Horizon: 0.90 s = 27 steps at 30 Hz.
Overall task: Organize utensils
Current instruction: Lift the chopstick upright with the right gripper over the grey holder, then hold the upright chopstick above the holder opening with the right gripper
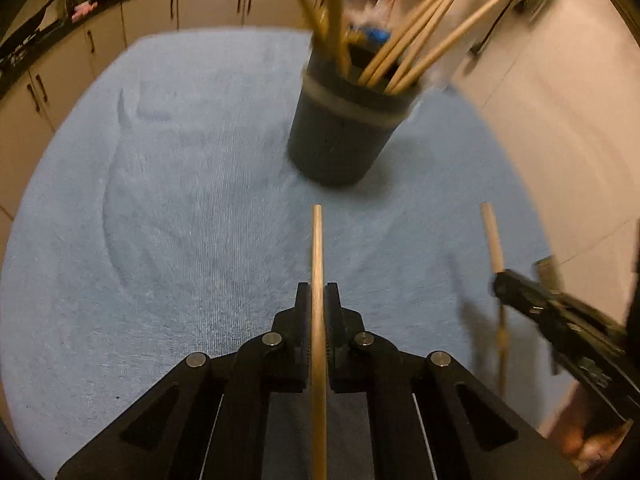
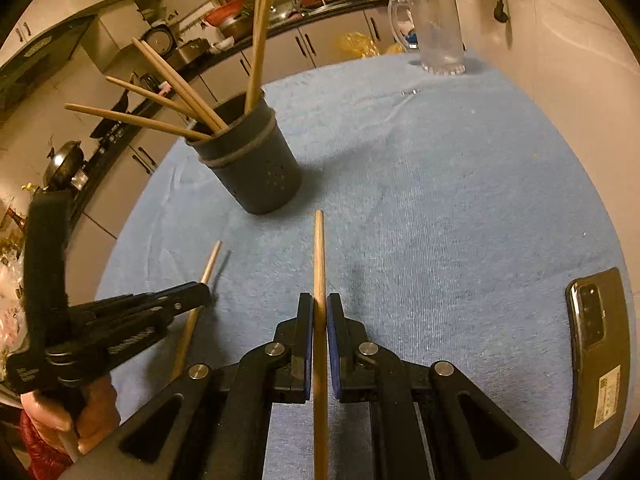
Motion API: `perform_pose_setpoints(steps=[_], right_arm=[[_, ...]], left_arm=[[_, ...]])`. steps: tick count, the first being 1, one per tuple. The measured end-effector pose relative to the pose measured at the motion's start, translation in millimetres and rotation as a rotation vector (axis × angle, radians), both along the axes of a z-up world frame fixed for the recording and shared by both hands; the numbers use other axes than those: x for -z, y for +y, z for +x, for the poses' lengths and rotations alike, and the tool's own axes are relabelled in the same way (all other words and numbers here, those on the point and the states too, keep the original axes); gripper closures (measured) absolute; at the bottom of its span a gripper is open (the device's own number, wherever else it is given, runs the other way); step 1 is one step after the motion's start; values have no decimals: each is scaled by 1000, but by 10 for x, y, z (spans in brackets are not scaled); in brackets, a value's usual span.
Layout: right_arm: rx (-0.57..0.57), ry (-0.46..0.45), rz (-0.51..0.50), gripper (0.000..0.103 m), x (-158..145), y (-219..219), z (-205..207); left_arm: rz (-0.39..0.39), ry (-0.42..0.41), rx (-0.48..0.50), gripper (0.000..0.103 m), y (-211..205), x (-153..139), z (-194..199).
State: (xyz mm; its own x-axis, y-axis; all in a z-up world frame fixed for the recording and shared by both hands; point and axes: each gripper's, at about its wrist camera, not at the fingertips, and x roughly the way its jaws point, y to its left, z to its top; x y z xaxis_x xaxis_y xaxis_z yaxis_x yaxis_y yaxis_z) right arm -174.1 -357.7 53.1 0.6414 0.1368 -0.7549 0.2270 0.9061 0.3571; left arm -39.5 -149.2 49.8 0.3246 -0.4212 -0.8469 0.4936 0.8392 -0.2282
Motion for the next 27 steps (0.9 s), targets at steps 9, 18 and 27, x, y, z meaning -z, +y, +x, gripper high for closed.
perform_pose_setpoints(steps=[9, 18, 27], right_arm=[[-3, -208, -25, 95, -458, 95, -158], [30, -326, -25, 95, -681, 103, -270], [38, -352, -26, 95, -755, 92, -298]], left_arm=[[-124, -234, -10, 97, 257, -770, -305], [-172, -311, -17, 97, 332, -1047, -395], [-193, -328, -21, 97, 331, -1041, -424]])
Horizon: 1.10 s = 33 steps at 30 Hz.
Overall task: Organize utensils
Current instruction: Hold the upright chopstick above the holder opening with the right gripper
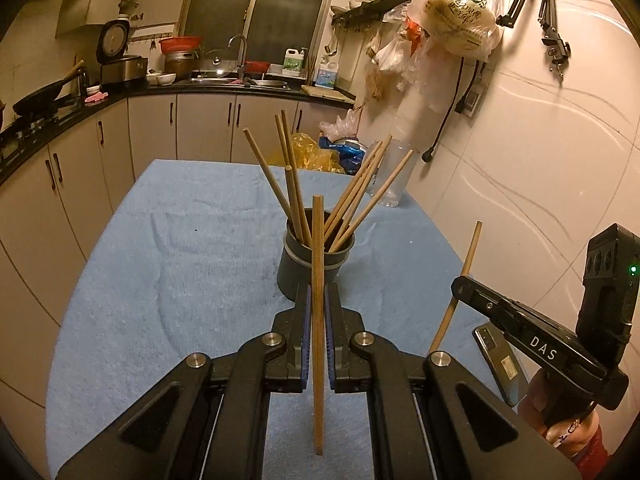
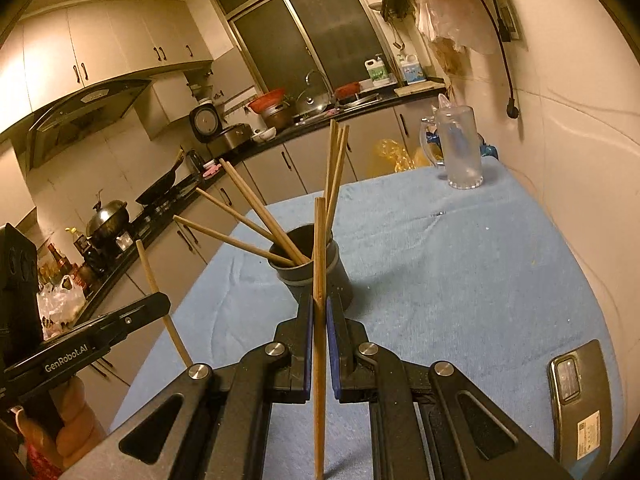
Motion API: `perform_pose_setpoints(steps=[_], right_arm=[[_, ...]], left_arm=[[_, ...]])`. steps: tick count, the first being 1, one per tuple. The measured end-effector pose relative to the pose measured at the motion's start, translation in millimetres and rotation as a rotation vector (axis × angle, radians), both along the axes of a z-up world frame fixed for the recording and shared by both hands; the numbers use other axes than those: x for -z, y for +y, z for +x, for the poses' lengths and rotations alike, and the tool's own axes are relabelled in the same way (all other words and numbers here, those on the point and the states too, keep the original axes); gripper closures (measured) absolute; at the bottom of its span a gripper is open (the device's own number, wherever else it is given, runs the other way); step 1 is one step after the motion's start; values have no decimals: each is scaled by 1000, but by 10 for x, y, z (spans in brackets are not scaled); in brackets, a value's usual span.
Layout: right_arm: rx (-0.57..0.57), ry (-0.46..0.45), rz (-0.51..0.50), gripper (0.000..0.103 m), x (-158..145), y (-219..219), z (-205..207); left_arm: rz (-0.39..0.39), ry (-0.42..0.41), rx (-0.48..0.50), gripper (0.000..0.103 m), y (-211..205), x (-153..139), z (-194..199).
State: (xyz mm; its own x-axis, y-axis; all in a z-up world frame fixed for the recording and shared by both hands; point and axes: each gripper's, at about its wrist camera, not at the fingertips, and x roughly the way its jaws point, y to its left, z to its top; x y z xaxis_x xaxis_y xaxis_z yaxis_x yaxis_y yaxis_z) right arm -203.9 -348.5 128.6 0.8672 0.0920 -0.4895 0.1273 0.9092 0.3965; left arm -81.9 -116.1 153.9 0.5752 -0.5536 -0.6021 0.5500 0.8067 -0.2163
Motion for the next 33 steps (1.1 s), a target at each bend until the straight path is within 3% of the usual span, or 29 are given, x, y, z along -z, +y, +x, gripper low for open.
perform_pose_setpoints(steps=[33], right_arm=[[15, -45, 3, 95, -126, -69, -21]], left_arm=[[-25, -28, -14, 97, 27, -149, -48]])
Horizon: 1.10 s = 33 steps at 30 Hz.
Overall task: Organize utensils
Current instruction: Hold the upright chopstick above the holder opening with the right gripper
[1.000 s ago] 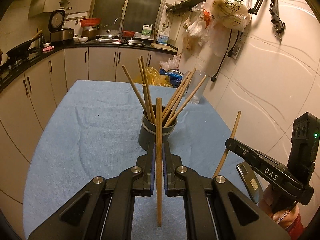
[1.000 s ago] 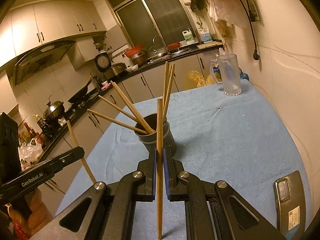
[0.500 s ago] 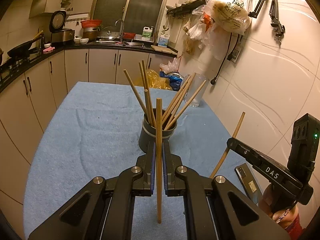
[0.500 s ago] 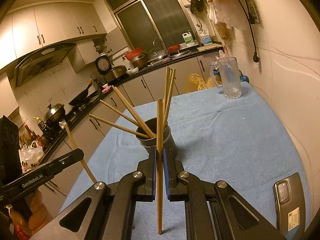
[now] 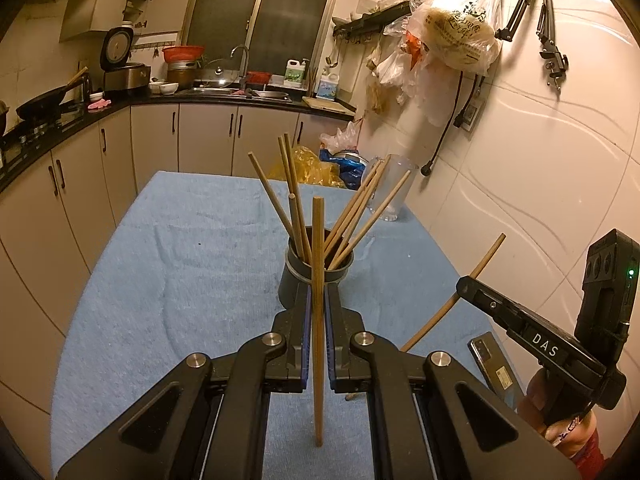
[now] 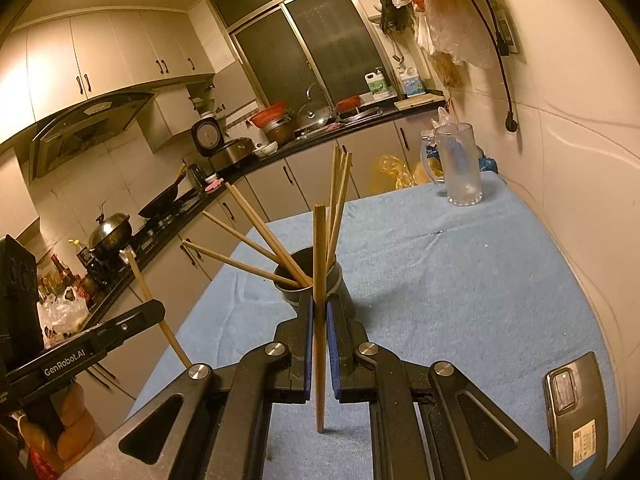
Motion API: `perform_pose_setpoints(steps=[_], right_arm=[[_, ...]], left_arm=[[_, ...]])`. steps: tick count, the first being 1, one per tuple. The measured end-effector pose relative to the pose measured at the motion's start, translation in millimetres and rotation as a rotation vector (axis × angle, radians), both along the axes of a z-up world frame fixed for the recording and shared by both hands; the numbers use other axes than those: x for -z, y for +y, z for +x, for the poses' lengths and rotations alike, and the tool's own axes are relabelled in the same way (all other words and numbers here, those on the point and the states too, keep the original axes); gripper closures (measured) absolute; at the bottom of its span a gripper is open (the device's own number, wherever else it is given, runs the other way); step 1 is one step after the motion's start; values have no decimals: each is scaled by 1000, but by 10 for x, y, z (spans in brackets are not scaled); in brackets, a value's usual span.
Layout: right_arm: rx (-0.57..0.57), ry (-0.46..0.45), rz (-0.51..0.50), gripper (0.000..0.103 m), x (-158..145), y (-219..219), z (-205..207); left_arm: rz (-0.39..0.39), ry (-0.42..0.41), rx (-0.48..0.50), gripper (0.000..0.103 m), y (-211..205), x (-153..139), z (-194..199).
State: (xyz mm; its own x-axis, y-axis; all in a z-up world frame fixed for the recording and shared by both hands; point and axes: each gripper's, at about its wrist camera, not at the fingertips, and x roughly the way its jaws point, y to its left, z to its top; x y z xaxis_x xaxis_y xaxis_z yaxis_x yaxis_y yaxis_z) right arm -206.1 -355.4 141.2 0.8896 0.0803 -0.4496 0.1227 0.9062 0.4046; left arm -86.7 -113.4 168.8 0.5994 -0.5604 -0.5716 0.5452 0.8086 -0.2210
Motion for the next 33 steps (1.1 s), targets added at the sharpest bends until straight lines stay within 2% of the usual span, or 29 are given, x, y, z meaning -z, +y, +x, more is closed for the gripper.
perform_pose_setpoints(steps=[21, 33], right_arm=[[3, -14, 17, 96, -88, -32, -25], [3, -38, 18, 96, -175, -43, -66]], left_arm=[[-10, -16, 0, 97, -28, -123, 21], [-8, -52, 18, 97, -100, -309, -4]])
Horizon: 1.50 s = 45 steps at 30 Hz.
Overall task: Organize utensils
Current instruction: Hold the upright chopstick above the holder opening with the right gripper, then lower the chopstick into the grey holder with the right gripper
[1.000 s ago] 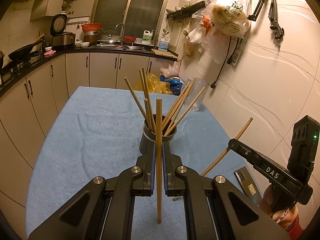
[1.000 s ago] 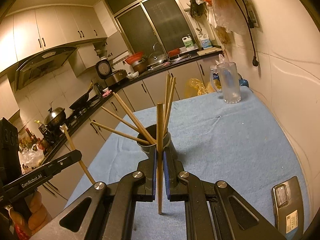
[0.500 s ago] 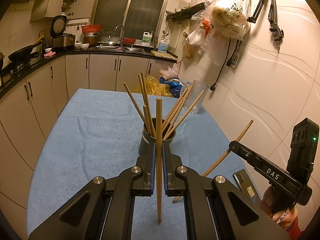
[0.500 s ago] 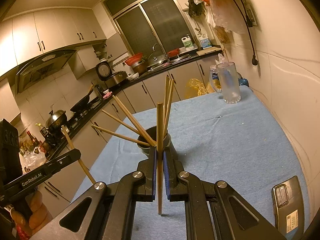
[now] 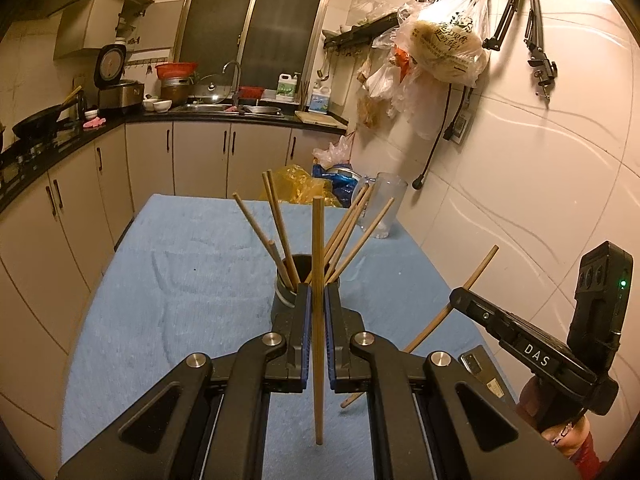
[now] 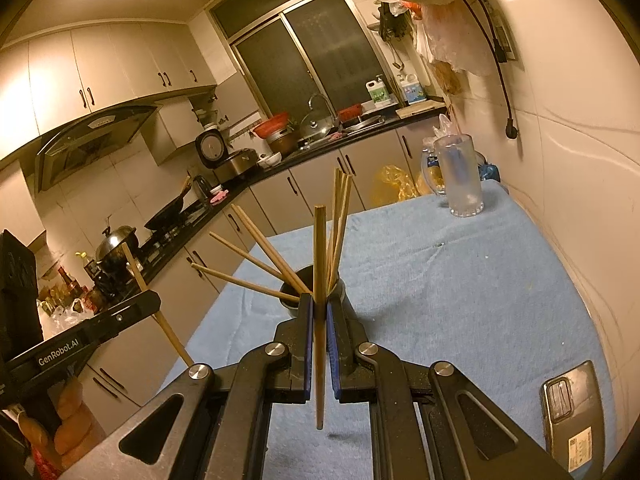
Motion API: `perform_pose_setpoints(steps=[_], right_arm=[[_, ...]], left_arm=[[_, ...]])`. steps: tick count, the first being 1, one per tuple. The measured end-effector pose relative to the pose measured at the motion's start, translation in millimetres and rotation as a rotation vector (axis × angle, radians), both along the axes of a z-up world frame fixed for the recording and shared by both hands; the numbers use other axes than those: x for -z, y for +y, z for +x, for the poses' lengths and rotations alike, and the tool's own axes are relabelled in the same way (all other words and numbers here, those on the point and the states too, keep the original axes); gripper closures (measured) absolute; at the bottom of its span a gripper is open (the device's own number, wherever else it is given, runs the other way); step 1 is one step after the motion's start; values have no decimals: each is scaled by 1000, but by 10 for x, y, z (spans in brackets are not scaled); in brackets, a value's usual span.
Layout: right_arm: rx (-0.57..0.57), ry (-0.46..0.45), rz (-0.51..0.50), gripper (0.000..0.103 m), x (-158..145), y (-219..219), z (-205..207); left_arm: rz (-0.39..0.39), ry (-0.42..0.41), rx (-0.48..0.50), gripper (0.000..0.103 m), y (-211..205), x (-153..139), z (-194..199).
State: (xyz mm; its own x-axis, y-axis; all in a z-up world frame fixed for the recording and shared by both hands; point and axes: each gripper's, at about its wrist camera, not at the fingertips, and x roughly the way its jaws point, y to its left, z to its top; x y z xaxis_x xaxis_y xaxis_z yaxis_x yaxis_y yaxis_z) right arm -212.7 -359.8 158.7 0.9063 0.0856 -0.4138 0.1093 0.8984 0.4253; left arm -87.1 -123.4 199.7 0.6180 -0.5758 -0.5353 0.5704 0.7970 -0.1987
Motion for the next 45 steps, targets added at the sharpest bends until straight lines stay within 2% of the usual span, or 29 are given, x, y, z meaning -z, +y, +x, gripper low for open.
perform_pose_setpoints(steps=[17, 36, 40, 45], right_arm=[[-11, -72, -23, 95, -366, -35, 81], [23, -148, -39, 95, -838, -185, 572], [44, -149, -68, 95, -879, -199, 716], [61, -130, -86, 95, -794, -204, 890]], left_arm=[[-4, -54, -5, 97, -166, -330, 157], [-39, -148, -97, 97, -496, -822, 755], [-66, -137, -114, 97, -540, -815, 918], [-99, -83, -137, 97, -533, -603, 1121]])
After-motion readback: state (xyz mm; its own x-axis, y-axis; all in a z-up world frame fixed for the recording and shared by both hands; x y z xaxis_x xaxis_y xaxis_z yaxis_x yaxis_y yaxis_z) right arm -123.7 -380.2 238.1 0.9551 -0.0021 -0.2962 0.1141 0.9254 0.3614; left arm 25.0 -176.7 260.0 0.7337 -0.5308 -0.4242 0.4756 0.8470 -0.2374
